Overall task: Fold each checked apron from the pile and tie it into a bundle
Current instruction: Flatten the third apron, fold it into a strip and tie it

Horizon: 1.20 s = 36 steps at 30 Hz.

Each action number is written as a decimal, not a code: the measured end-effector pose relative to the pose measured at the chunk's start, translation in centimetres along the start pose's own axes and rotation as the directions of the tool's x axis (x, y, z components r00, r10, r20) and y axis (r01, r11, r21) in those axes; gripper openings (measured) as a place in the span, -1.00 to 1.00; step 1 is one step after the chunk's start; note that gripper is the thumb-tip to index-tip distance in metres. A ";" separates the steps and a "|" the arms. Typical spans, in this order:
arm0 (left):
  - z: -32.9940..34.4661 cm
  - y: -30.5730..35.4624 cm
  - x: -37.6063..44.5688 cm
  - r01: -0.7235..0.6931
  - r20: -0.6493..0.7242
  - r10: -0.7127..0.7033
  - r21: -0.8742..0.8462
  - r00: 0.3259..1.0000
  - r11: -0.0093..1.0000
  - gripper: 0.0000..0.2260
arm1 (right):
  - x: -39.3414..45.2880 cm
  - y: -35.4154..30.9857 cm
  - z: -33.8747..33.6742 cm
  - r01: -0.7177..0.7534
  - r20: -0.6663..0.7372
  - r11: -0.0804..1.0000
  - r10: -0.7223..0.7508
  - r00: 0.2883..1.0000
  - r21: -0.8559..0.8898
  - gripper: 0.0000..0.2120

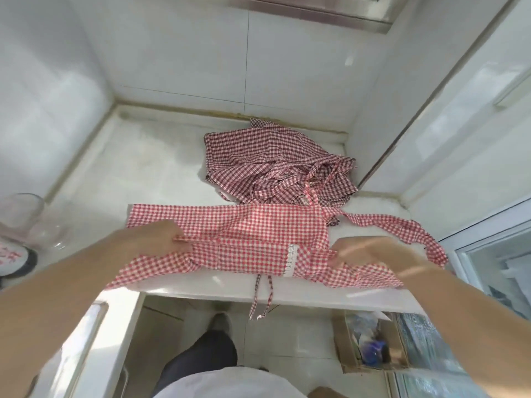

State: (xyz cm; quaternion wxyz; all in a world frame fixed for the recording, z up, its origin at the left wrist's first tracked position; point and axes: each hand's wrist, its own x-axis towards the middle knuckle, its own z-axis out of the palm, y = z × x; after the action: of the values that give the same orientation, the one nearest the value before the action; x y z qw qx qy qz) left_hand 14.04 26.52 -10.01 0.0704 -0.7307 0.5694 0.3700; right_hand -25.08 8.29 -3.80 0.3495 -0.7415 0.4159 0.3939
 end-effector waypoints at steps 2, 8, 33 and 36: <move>-2.6 -0.7 0.9 0.004 0.003 -0.004 0.016 1.000 1.000 -0.68 | 1.0 -0.3 -2.8 -0.018 -0.044 0.996 0.014 0.999 -0.087 -0.55; -6.1 -4.5 5.6 0.060 -0.095 -0.057 0.032 0.994 0.998 -0.76 | 5.4 -0.7 -7.8 -0.071 -0.157 0.997 0.072 0.985 0.011 -0.60; 6.6 0.7 8.1 0.223 -0.657 -0.288 -0.184 0.697 0.957 -0.62 | 13.9 -11.1 3.8 0.165 -0.789 0.966 -0.256 0.558 -0.198 -0.67; 8.9 0.0 8.1 0.296 -0.562 -0.330 -0.155 0.759 0.943 -0.46 | 15.3 -11.7 5.1 0.018 -0.664 0.987 -0.121 0.738 -0.159 -0.39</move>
State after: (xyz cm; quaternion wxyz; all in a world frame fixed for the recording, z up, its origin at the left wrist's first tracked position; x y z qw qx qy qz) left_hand 10.63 24.89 -21.39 -0.0665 -0.8946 0.4227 0.1286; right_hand -10.87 12.15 -17.24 0.1370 -0.8714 0.4568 0.1153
